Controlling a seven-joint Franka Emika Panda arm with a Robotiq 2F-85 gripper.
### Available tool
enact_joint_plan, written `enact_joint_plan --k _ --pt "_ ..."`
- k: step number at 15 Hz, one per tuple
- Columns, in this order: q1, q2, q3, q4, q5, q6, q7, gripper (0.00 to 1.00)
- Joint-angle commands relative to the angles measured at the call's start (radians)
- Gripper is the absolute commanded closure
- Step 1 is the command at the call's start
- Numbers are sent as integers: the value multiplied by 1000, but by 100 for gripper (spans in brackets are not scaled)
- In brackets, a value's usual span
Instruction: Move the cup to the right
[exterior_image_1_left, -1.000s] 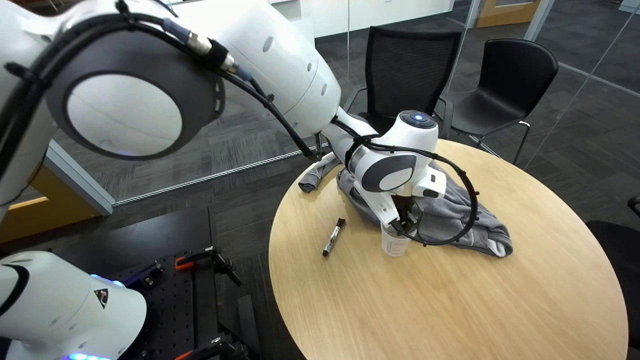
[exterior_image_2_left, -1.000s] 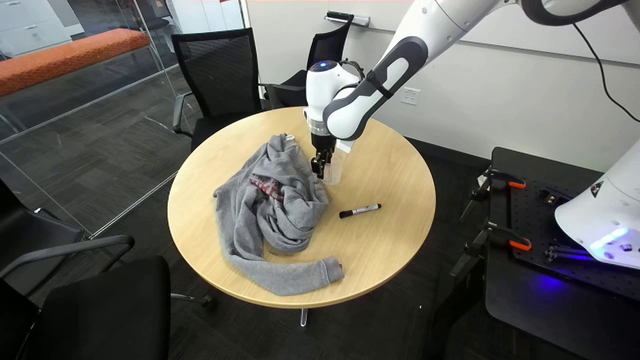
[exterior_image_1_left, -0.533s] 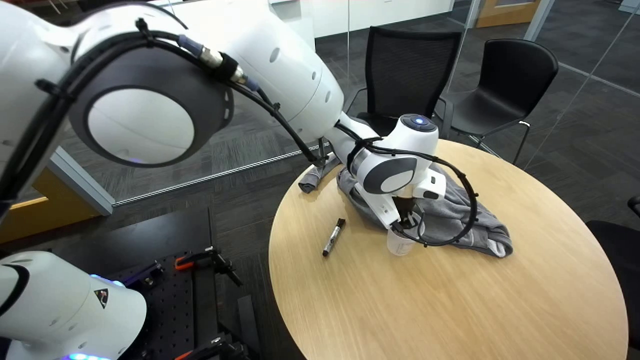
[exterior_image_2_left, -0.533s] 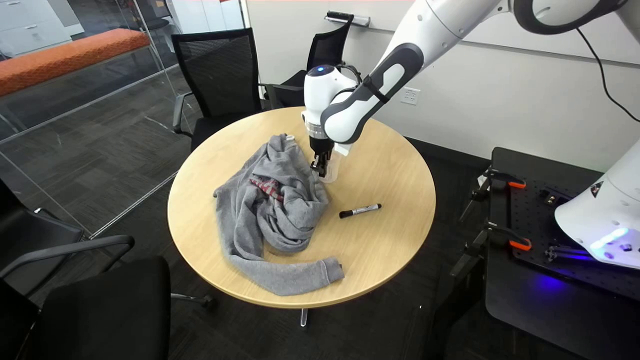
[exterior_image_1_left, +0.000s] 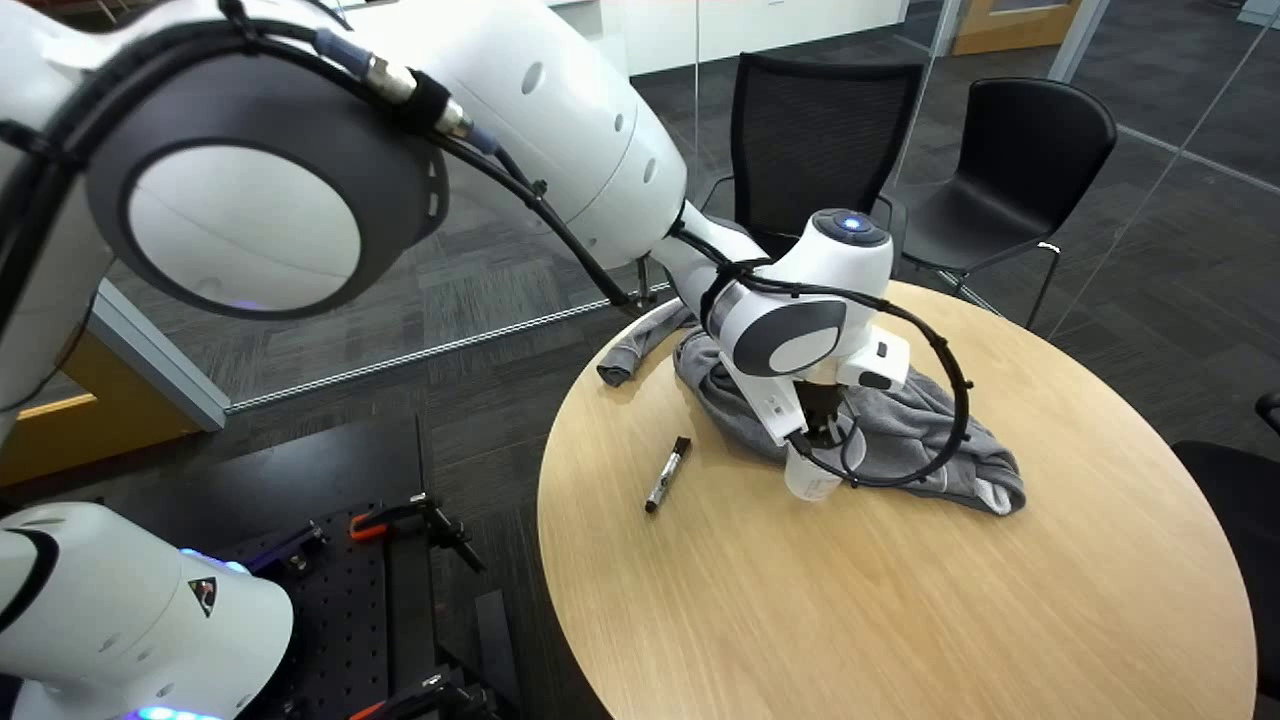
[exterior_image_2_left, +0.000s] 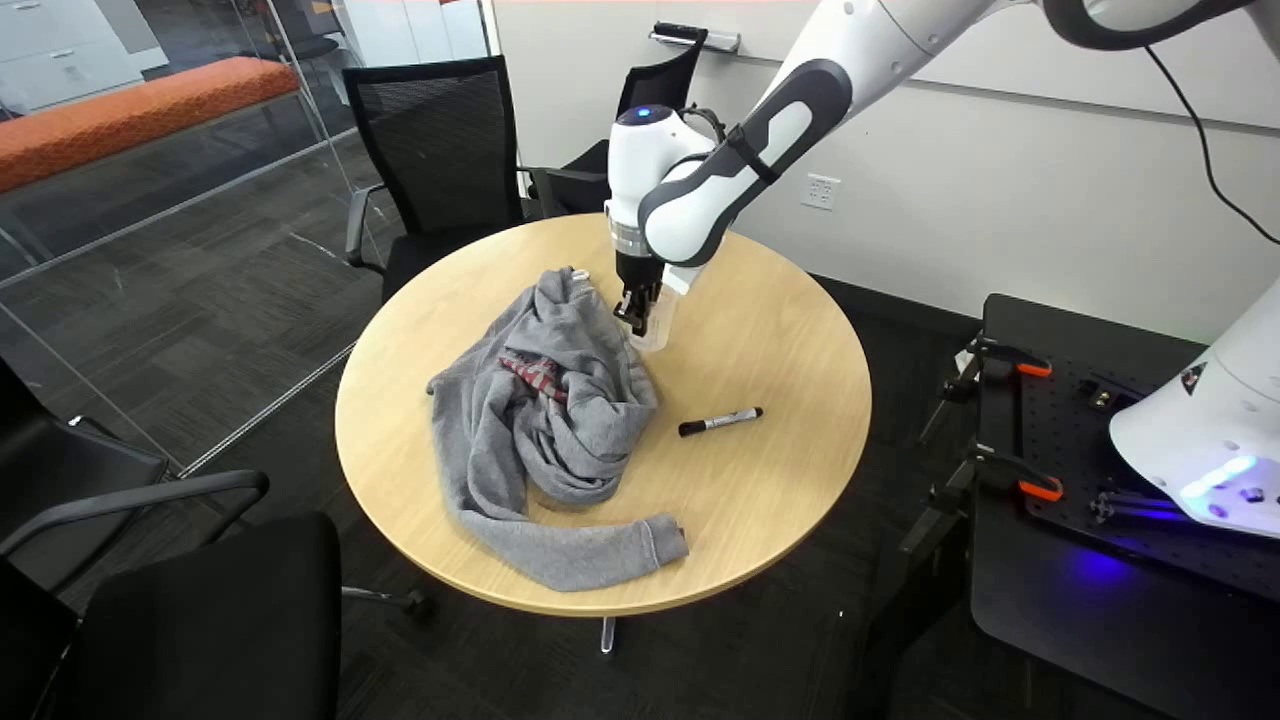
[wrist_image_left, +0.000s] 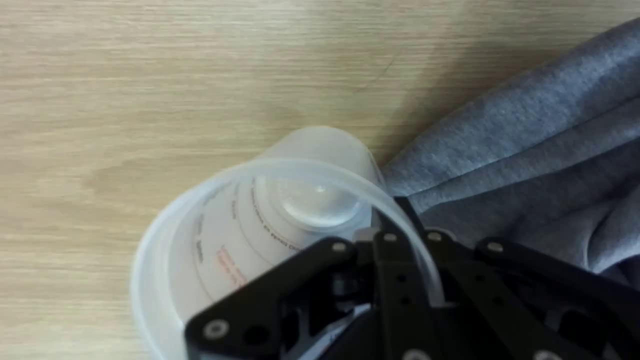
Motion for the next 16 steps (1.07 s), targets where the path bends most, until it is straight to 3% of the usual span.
enact_joint_plan --k 1,9,16 --pt "-8 -74 -30 -58 42 -10 71 99" --pt "-43 -89 -110 -64 117 -18 230 99" --pt "-109 -74 -141 -75 210 -15 330 99"
